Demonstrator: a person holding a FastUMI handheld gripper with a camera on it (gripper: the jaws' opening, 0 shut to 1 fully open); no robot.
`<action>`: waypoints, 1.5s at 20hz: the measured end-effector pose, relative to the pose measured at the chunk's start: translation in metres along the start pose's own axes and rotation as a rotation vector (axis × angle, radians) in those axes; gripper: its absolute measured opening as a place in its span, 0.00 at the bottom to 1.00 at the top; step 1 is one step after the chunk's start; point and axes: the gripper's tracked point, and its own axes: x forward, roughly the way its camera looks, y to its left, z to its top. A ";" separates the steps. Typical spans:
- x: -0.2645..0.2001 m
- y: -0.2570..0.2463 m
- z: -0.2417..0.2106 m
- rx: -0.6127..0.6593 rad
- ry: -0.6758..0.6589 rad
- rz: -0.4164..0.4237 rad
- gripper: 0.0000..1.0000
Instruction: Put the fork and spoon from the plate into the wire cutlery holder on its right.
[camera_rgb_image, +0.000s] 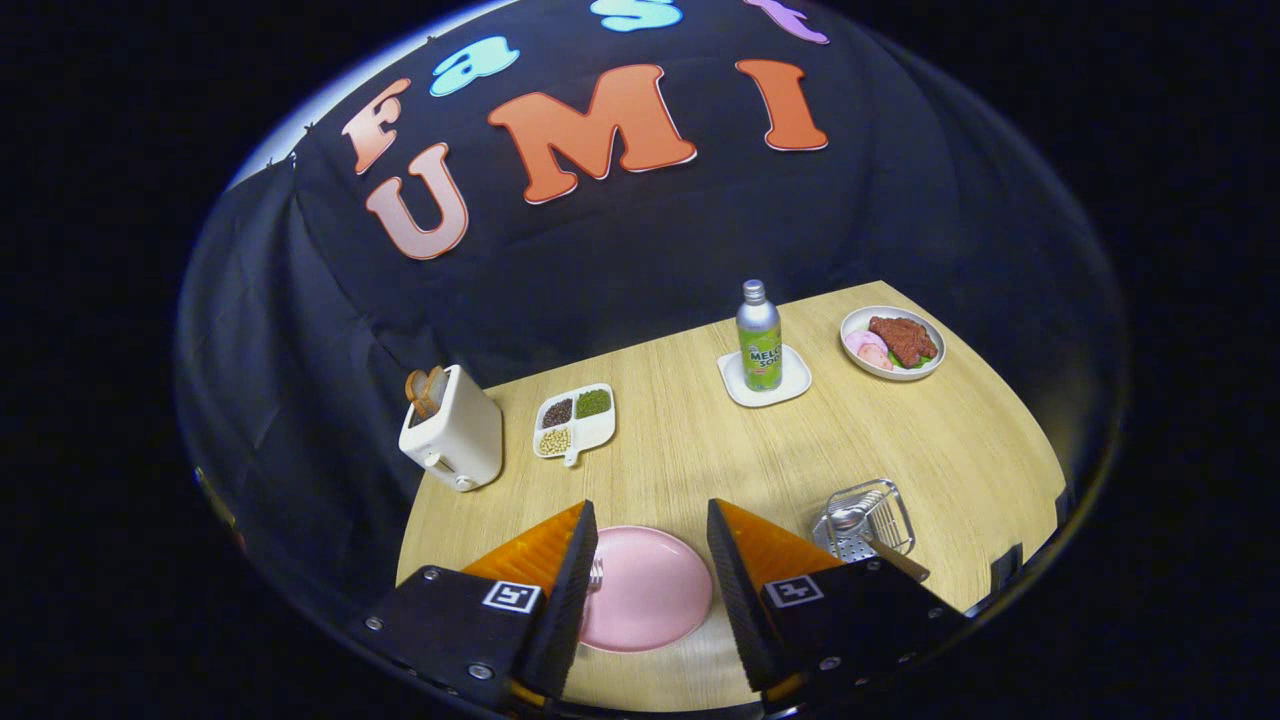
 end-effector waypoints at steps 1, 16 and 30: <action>0.002 0.007 -0.002 0.002 -0.006 -0.003 0.71; 0.036 0.051 -0.060 -0.057 -0.017 -0.070 0.88; 0.086 0.070 -0.210 -0.159 0.514 -0.085 0.69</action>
